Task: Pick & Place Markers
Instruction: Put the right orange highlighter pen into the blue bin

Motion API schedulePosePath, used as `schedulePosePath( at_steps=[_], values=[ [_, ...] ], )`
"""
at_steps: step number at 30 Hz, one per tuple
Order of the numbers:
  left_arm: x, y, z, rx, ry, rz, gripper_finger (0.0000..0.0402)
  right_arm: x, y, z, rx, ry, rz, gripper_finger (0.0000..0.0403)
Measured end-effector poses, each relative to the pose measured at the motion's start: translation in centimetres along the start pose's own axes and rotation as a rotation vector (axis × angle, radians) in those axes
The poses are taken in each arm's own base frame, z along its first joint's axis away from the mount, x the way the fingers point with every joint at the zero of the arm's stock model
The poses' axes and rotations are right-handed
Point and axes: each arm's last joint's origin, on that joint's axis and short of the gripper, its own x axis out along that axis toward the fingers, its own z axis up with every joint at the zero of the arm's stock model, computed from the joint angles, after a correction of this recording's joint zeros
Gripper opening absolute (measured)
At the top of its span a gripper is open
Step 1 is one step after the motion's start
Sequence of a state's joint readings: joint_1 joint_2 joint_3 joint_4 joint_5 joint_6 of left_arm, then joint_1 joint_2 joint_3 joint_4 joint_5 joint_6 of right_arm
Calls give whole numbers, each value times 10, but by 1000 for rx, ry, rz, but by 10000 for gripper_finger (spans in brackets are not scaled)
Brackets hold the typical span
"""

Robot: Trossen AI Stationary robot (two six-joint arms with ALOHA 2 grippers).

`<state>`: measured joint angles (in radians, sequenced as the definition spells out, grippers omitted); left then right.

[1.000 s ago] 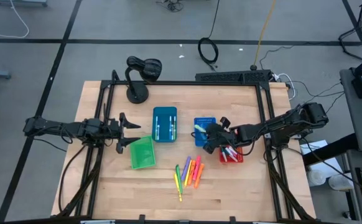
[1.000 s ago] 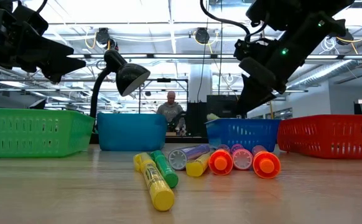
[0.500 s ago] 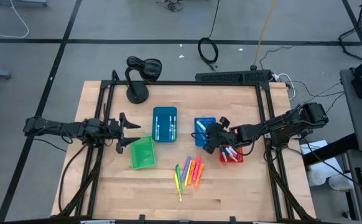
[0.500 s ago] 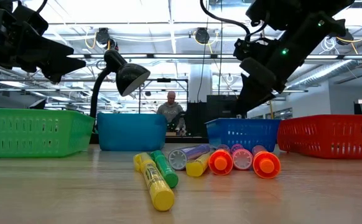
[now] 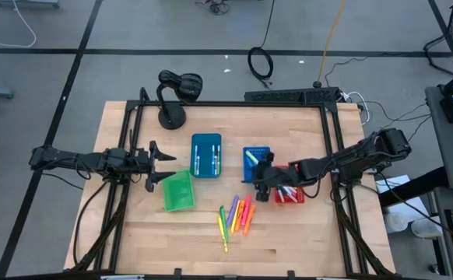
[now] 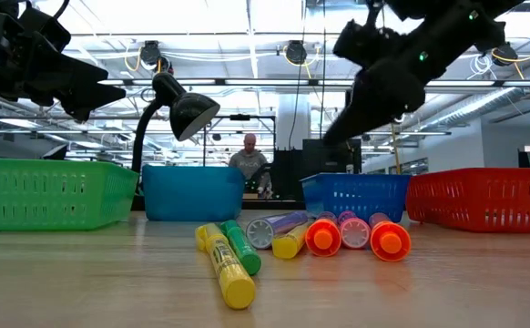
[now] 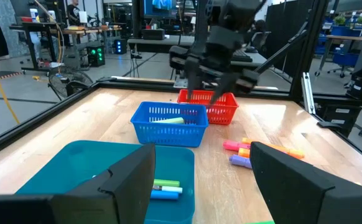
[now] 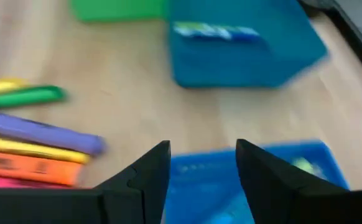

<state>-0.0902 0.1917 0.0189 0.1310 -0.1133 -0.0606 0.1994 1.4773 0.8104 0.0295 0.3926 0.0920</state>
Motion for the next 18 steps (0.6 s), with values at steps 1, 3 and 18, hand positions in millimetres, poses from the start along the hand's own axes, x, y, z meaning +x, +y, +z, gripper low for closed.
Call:
schedulePosePath(
  at_steps=[1, 3, 18],
  values=[
    [0, 0, 0, 0, 0, 0, 267, -1, 3, 2, -17, -21, 35, 169],
    [0, 0, 0, 0, 0, 0, 267, -3, 9, 6, -54, -61, 110, 169],
    [0, 0, 0, 0, -1, 0, 267, -20, 47, 12, -330, -226, 488, 169]
  ],
)
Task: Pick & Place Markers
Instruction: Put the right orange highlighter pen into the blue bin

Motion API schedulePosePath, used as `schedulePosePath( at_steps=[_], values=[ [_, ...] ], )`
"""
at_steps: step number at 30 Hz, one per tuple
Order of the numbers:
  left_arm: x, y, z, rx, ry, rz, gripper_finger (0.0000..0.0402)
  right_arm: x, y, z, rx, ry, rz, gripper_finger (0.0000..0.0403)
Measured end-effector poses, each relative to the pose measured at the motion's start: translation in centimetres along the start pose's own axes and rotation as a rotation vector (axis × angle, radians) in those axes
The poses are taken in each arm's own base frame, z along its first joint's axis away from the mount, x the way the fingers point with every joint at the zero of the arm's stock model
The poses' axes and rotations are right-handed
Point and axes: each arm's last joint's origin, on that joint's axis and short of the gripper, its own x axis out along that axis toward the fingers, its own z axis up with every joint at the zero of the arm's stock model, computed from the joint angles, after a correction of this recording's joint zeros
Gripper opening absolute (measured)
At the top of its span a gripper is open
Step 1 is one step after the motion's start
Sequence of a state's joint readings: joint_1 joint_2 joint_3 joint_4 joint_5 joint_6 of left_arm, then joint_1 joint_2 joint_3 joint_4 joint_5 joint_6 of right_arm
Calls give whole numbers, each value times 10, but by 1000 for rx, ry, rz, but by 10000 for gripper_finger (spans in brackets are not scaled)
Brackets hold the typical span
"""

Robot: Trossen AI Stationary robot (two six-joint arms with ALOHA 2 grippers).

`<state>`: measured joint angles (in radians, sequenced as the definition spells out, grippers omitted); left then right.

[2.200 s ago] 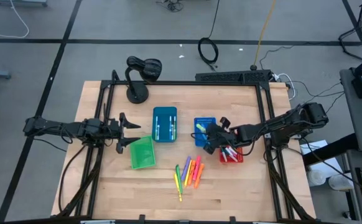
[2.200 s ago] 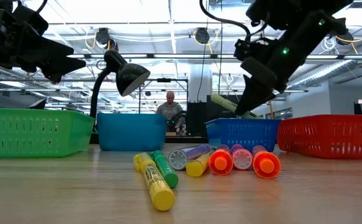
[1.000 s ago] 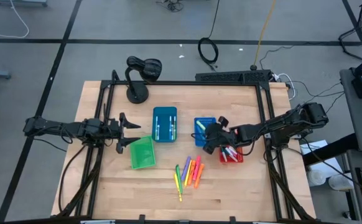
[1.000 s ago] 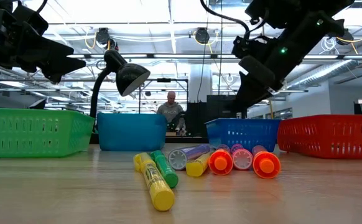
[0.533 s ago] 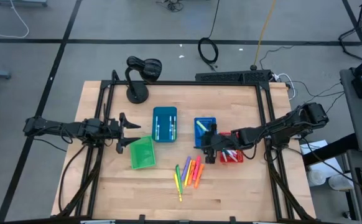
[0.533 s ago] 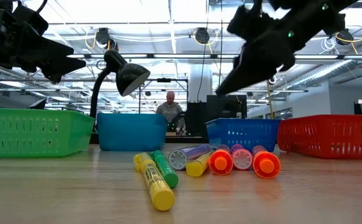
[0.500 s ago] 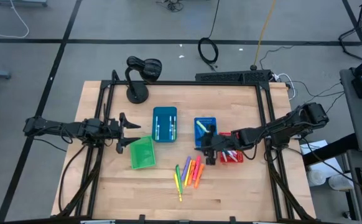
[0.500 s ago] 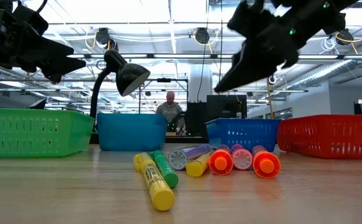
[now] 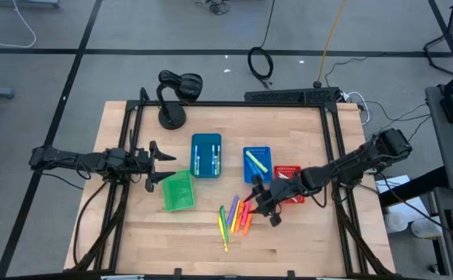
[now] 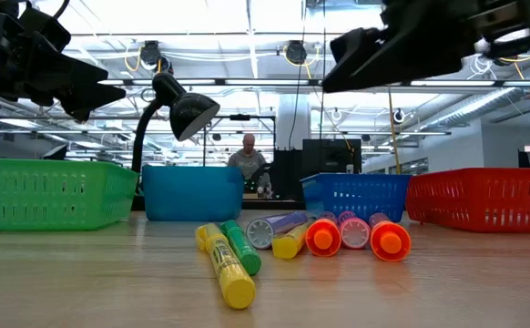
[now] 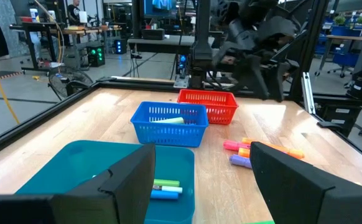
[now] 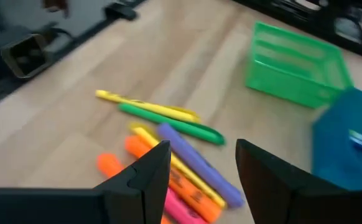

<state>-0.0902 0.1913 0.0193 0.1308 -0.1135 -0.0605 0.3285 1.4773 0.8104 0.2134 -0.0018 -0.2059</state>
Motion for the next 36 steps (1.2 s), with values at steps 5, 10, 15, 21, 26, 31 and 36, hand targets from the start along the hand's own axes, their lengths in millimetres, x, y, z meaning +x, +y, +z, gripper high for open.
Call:
schedulePosePath(
  at_steps=[5, 10, 15, 21, 26, 31, 36],
  values=[
    [0, 0, 0, 0, 0, 0, 267, -1, 15, 1, -43, -19, 159, 169],
    [0, 0, 0, 0, 0, 0, 267, -2, 30, 4, -128, -58, 301, 169],
    [0, 0, 0, 0, 0, 0, 267, -3, 38, 8, -126, -86, 314, 169],
    [0, 0, 0, 0, 0, 0, 267, -3, 40, 15, -202, -131, 164, 169],
    [0, 0, 0, 0, 0, 0, 267, -2, 36, 25, -248, 16, 50, 169],
    [0, 0, 0, 0, 0, 0, 267, 12, 36, 29, -275, 223, 70, 169],
    [0, 0, 0, 0, 0, 0, 267, 37, 39, 23, -328, 418, 130, 169]
  ],
)
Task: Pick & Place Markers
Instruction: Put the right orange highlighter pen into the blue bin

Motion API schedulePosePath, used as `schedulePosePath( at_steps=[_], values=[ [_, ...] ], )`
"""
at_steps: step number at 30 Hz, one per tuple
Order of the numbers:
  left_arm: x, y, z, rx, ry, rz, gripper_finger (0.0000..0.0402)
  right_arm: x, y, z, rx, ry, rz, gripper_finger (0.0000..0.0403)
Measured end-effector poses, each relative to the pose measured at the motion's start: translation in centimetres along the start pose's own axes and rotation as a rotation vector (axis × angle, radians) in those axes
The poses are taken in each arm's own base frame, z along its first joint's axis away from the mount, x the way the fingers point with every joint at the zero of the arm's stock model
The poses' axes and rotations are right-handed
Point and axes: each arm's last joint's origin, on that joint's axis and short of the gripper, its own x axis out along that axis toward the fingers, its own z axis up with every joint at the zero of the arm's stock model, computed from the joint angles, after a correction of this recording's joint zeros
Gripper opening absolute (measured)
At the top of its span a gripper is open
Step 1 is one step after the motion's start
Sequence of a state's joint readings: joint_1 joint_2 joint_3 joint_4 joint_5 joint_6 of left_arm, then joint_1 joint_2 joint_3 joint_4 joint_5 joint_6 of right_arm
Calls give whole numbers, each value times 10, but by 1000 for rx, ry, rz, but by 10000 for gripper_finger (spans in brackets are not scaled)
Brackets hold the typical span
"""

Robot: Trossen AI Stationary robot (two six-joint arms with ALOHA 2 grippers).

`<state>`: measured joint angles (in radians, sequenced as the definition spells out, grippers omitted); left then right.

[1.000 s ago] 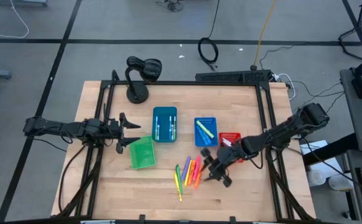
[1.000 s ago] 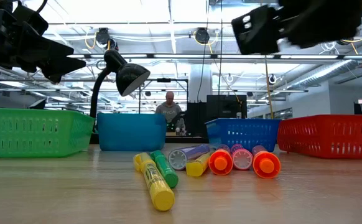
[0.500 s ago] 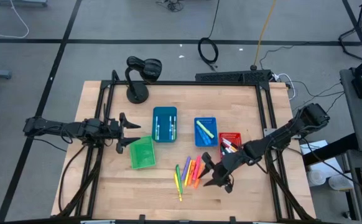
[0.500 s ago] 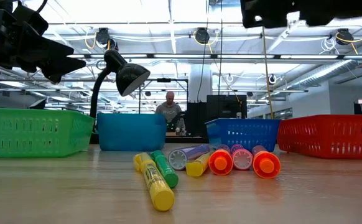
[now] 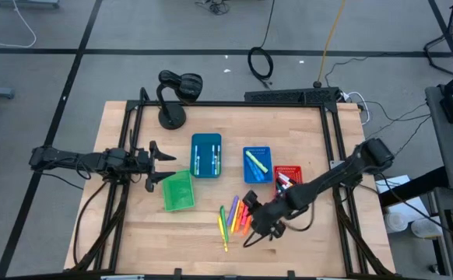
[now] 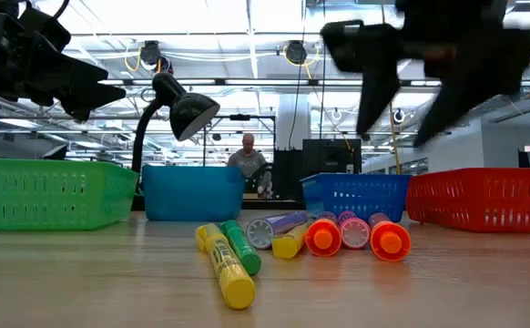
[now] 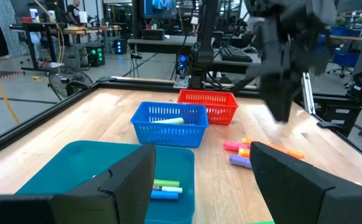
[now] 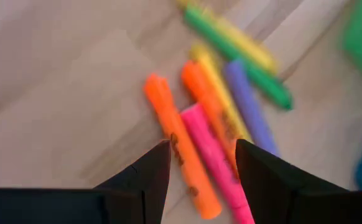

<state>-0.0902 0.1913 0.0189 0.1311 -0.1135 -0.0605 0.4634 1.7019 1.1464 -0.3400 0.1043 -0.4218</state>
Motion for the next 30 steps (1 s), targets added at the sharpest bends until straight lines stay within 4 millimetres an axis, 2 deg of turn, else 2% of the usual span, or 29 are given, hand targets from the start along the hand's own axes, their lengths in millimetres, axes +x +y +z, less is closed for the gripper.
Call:
schedulePosePath(
  at_steps=[2, 9, 19, 24, 30],
  values=[
    [0, 0, 0, 0, 0, 0, 267, 13, 0, -1, -14, 56, 23, 169],
    [0, 0, 0, 0, 0, 0, 267, 38, 2, -11, -13, 139, 55, 169],
    [0, 0, 0, 0, 0, 0, 267, 42, -2, -20, 11, 154, 59, 169],
    [0, 0, 0, 0, 0, 0, 267, 48, 4, -31, 29, 115, 145, 169],
    [0, 0, 0, 0, 0, 0, 267, 52, 7, -37, 83, 83, 149, 169]
  ],
)
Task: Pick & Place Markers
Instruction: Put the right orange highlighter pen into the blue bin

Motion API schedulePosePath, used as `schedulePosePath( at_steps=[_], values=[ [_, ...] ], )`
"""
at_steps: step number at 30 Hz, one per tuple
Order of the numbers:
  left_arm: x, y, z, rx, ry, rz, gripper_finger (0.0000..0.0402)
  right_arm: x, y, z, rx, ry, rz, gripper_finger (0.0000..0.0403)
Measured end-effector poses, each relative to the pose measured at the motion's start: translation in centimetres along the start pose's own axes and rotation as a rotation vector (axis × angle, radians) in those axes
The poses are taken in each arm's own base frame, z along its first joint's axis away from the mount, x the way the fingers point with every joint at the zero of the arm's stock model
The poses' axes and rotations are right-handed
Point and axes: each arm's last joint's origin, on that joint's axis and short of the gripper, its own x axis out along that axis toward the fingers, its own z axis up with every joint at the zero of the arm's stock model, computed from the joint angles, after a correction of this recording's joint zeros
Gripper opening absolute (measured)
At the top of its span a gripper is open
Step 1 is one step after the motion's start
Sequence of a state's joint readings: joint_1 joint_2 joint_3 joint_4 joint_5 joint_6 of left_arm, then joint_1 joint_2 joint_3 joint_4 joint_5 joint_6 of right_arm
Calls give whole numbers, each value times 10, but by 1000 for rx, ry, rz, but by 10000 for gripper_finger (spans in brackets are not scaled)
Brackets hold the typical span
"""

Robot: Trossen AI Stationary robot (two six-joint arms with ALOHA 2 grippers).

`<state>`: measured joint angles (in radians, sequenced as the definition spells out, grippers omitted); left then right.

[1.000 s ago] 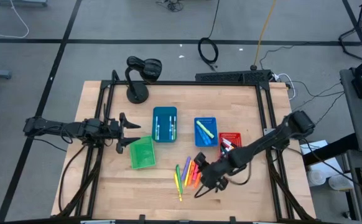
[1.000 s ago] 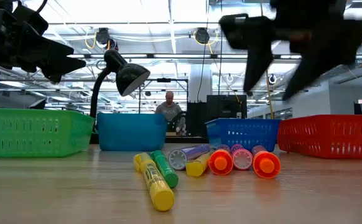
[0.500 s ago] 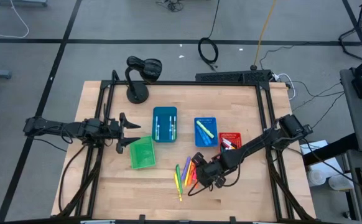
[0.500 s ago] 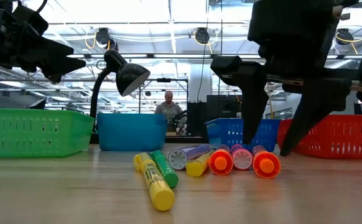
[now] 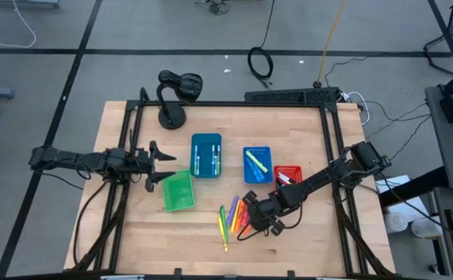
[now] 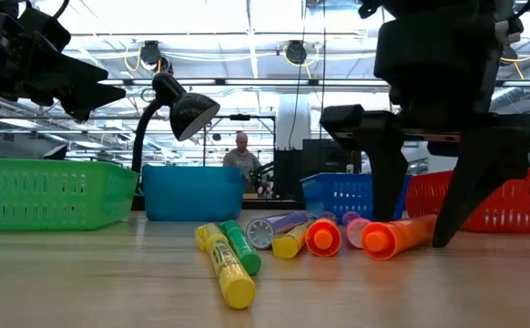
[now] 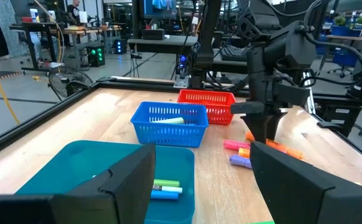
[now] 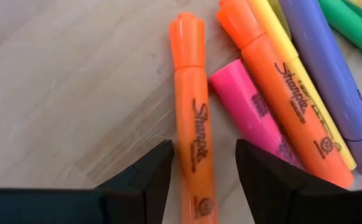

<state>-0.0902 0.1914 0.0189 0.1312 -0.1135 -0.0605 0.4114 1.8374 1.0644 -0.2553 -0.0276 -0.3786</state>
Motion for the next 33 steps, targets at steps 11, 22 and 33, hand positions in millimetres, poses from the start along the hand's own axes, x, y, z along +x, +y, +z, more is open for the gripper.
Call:
schedulePosePath(
  at_steps=[11, 22, 33],
  values=[
    [0, 0, 0, 0, 0, 0, 267, 2, -1, 4, 35, -61, 5, 169],
    [0, 0, 0, 0, 0, 0, 267, 6, 1, -6, 175, -40, 14, 169],
    [0, 0, 0, 0, 0, 0, 267, 6, 1, -6, 164, -56, 16, 139]
  ],
)
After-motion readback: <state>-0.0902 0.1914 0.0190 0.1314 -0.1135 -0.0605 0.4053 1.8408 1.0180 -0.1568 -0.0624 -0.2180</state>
